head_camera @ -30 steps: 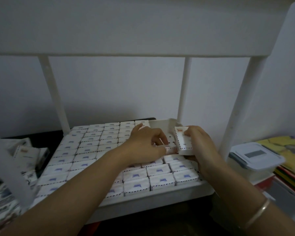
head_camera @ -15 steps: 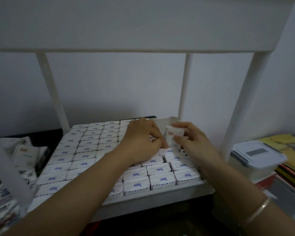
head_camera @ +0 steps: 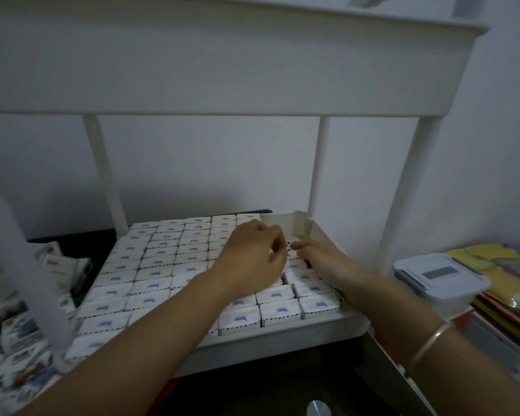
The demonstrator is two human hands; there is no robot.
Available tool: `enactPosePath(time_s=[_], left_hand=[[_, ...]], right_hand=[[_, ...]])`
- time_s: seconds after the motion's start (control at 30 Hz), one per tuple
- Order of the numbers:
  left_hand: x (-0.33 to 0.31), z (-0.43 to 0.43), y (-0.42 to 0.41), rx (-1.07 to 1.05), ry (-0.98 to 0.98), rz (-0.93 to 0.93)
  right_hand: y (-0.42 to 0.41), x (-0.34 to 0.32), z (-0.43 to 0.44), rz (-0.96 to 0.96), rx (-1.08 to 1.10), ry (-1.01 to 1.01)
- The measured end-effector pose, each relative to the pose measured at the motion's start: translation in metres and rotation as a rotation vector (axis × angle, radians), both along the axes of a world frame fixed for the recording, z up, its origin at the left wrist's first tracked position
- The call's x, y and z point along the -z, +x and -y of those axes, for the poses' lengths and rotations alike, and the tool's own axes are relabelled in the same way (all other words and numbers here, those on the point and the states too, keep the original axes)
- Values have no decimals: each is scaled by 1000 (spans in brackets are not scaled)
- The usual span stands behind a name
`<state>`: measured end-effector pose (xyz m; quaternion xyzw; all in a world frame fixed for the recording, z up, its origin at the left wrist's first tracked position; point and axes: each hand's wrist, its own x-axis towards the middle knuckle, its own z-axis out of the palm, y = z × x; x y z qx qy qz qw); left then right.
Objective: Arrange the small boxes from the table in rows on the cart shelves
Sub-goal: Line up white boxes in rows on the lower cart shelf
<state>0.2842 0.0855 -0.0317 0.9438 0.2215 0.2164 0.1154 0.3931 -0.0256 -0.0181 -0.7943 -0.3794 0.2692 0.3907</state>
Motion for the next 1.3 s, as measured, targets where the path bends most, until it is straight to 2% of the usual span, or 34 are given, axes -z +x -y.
enactPosePath(time_s=[0.2,0.47,0.53,0.67,0.77,0.87,1.03,1.2,1.3], left_hand=[[5,-6,3,3,26,14],[6,-9,6,1,26,4],[6,-8,5,-8,26,19],[-5,3,-22,-36,7,164],[-13,17,-67,-12,18,209],[-18,36,-132,-23,0,245],[-5,63,-261,-194,16,259],[25,71,-369,-447,61,255],[28,73,-414,-589,175,349]], right_hand=[[-3,-3,12,-118,31,27],[-5,6,1,-259,53,-35],[-7,7,-2,-136,27,-18],[-18,8,-3,243,31,28],[-43,4,1,530,31,172],[-92,-6,2,763,-23,413],[-190,-13,5,683,-263,645],[-270,-2,-11,692,-610,620],[-307,3,-31,703,-744,583]])
